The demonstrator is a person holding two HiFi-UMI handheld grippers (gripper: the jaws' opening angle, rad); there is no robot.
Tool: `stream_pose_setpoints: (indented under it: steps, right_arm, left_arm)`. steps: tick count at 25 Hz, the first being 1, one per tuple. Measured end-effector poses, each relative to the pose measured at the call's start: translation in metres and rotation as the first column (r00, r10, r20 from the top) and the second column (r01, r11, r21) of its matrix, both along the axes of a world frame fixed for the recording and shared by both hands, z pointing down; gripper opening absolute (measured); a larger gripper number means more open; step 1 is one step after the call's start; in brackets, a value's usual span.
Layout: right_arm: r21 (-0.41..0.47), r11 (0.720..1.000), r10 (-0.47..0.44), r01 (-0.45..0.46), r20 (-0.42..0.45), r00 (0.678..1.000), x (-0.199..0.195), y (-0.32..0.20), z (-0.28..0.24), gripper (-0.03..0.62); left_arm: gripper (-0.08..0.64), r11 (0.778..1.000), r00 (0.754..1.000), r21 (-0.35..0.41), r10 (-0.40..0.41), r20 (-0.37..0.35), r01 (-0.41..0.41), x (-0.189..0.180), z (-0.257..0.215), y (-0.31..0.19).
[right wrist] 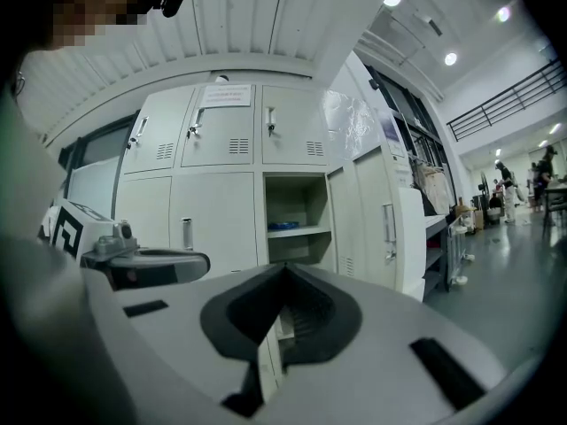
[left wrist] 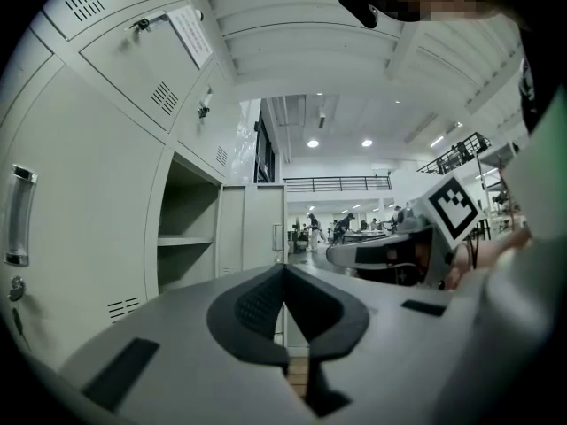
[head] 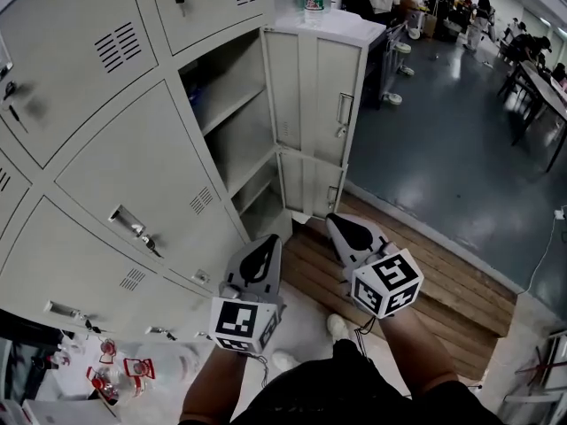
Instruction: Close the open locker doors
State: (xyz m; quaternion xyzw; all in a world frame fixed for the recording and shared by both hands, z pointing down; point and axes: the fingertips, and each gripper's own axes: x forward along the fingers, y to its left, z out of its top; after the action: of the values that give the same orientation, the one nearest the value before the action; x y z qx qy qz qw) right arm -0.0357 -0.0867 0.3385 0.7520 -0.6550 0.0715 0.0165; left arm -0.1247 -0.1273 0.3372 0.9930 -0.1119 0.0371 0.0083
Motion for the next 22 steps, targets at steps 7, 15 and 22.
stream_pose_setpoints:
  steps: [7, 15, 22]
  right_arm:
    - [0.013, 1.000, -0.012, 0.012, 0.003, 1.000, 0.047, 0.003, -0.003, -0.006]
    - [0.025, 0.999, -0.029, 0.028, 0.011, 1.000, 0.096, 0.002, -0.003, -0.006]
    - [0.041, 0.997, -0.065, 0.064, 0.024, 0.998, 0.128, -0.004, -0.002, -0.006]
  left_arm:
    - [0.005, 1.000, 1.000, 0.001, 0.004, 0.013, -0.004, 0.046, 0.002, 0.011]
    - [0.005, 1.000, 1.000, 0.014, -0.012, 0.006, 0.012, 0.092, 0.001, 0.013]
    - [0.005, 0.999, 0.999, 0.025, -0.045, 0.008, 0.044, 0.124, 0.002, 0.012]
